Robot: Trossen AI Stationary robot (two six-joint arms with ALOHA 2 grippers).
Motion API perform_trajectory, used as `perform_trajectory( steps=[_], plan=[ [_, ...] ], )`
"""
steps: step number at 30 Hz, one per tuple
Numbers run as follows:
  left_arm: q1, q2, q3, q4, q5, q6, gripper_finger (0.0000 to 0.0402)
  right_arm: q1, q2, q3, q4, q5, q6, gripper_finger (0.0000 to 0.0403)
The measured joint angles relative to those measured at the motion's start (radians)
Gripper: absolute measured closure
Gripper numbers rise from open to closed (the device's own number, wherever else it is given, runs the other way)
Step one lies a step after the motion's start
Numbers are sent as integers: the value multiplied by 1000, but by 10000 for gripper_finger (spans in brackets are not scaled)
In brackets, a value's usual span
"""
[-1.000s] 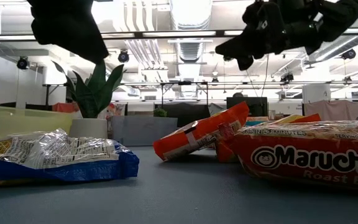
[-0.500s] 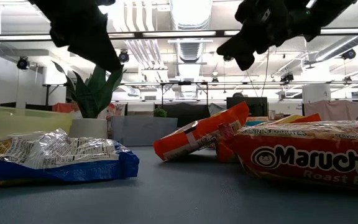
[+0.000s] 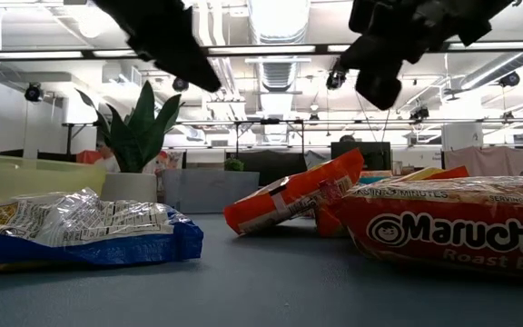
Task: Sort Maruchan noodles
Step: Put the orange noodle pack into the blue bin
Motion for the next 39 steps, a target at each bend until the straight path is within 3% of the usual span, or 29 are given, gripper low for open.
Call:
perform_trajectory(
  steps=[6,12,18,25,29,39],
  plan=[
    [62,75,-1,143,141,165,253,103,74,0,0,82,203,390],
    [95,137,-2,159,223,229,253,144,177,5,-3,93,365,390],
    [100,150,-35,234,342,254,277,131,228,7,-4,105,402,390],
    [100,150,-188,516,437,223,332,89,246,8,-4,139,390,390],
    [100,152,-258,657,437,173,359,81,243,13,-24,246,365,390],
    [100,180,-275,728,462,138,392,74,283,254,-501,340,238,390]
  ],
)
